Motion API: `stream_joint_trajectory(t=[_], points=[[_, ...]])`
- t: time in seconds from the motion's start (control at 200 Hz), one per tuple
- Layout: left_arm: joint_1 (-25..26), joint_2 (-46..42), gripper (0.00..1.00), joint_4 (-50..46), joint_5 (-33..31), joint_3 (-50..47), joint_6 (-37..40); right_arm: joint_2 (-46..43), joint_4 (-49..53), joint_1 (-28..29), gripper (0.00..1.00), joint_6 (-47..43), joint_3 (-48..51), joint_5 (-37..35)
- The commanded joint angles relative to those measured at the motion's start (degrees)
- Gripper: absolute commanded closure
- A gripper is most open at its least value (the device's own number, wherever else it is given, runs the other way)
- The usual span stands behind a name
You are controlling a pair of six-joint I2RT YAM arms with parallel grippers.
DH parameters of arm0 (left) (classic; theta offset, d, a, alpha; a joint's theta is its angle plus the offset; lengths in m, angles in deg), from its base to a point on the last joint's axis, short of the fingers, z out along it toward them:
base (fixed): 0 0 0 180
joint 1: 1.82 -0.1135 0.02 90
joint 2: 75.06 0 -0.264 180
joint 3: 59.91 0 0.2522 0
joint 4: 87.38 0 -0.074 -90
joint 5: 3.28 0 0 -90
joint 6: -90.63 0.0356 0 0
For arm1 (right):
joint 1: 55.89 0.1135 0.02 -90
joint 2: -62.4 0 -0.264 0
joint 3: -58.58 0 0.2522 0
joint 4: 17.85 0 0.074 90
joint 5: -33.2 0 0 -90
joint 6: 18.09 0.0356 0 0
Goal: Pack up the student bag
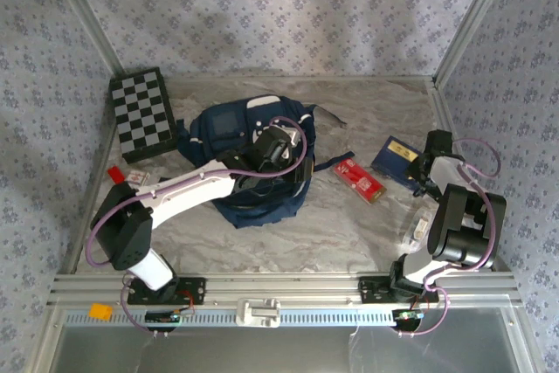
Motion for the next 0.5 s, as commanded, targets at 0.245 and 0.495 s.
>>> stream_joint_trajectory(t=[0.245,0.495], points=[[0.15,1.81,0.36,2.35,-0.34,1.03,-2.57,-0.04,-5.27,4.85,0.15,3.40,3.46,10.48],[-0.23,2.08,0.36,2.77,-1.82,1.08,-4.36,-4.85,-9.06,19.60,0.19,12.03,7.61,9.61]])
